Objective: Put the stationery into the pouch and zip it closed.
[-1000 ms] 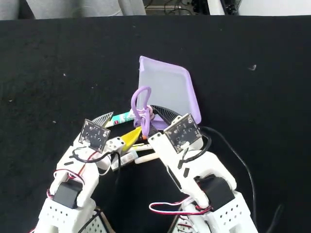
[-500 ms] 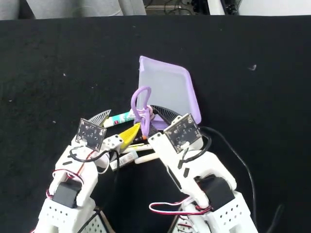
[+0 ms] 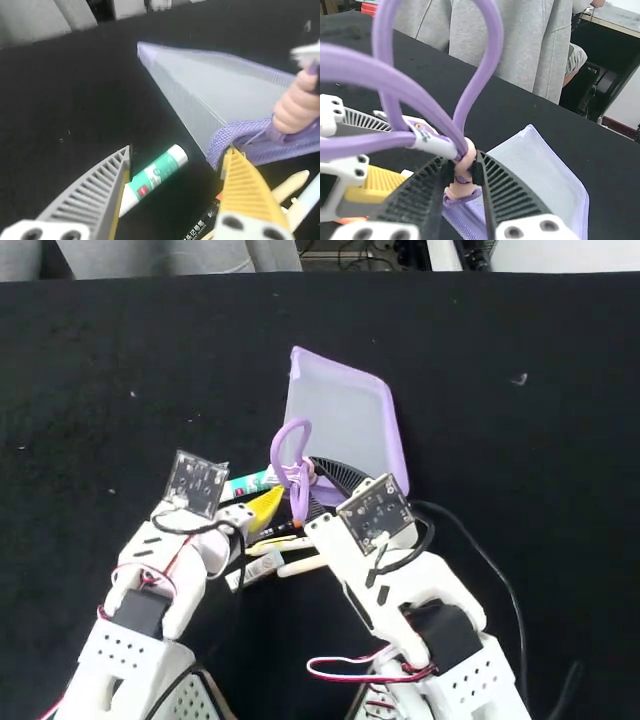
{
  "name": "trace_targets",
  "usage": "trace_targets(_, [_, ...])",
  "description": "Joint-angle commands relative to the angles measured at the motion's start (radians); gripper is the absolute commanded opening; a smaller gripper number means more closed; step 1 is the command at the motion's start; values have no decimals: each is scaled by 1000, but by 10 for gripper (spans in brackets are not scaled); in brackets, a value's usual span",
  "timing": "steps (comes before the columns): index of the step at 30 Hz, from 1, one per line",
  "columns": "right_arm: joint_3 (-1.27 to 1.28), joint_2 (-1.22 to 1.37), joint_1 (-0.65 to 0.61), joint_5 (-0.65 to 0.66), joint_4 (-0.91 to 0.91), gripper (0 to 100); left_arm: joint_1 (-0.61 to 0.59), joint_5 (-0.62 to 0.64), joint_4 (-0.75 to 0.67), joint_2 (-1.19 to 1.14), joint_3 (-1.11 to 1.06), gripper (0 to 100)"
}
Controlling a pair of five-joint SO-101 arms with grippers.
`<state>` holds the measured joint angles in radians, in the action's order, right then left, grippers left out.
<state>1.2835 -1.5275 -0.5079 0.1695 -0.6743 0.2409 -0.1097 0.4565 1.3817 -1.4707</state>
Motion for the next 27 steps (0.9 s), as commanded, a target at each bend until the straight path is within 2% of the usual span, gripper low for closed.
trace_targets(1, [-18, 8, 18, -5, 6, 11, -4, 12, -21, -57, 91, 286])
trace_targets(4, [-18, 8, 18, -5, 6, 11, 41, 11, -31, -57, 99, 286])
trace_targets(11, [-18, 8, 18, -5, 6, 11, 76, 5, -198, -68, 25, 282])
trace_targets(22, [-18, 8, 18, -5, 6, 11, 84, 3, -204, -69, 13, 277])
trace_targets(27, [-18, 7, 18, -5, 6, 11, 97, 3, -206, -69, 19, 212])
